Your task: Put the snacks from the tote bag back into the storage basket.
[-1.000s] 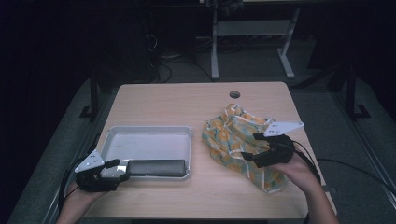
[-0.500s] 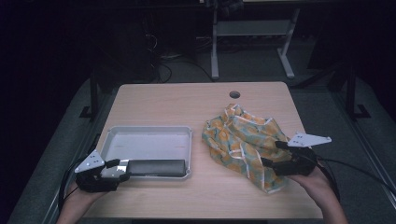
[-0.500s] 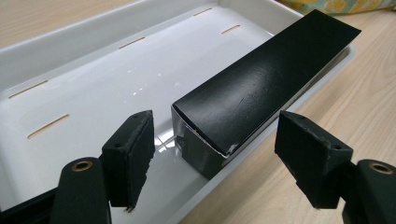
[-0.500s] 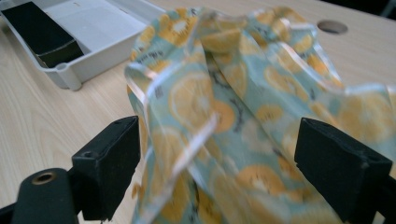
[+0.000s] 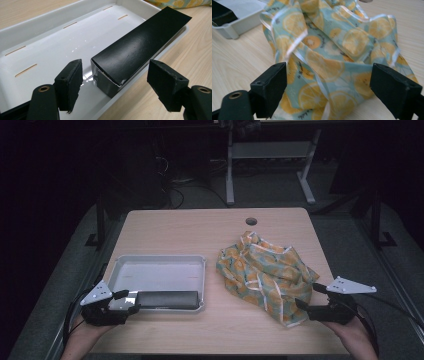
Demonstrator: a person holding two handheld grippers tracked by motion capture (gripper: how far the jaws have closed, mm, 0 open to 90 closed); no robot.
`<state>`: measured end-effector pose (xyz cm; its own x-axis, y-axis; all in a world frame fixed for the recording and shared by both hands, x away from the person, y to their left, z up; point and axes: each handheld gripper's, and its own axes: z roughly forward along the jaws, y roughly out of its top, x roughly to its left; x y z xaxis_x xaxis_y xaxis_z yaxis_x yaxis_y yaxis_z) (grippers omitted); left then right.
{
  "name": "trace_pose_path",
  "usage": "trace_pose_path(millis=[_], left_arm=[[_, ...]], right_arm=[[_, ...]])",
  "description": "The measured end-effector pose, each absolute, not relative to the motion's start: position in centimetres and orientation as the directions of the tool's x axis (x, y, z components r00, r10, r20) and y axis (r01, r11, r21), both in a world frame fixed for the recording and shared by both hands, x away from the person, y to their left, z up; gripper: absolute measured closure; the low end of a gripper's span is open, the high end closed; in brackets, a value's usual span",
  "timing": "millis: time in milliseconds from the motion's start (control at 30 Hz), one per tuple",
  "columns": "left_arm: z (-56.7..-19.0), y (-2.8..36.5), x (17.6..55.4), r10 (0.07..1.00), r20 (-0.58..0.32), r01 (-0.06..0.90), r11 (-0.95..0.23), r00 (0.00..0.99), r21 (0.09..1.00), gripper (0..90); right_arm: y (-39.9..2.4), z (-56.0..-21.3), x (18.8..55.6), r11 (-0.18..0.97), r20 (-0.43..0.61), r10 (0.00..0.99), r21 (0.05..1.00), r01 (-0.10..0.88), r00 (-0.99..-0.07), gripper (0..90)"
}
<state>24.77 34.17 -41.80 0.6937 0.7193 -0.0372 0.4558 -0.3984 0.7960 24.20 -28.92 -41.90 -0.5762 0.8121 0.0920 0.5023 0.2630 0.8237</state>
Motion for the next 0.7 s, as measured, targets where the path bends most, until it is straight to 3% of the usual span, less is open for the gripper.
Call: trace_pose_path(millis=[700], left_arm=[[-41.6,33.7,25.3,0.7,-0.016,0.431,-0.422,0.714,0.797,28.6]], right_arm=[[-30.5,-42.5,23.9,0.237,0.079,0.833,0.843,0.483,-0.547,13.9]])
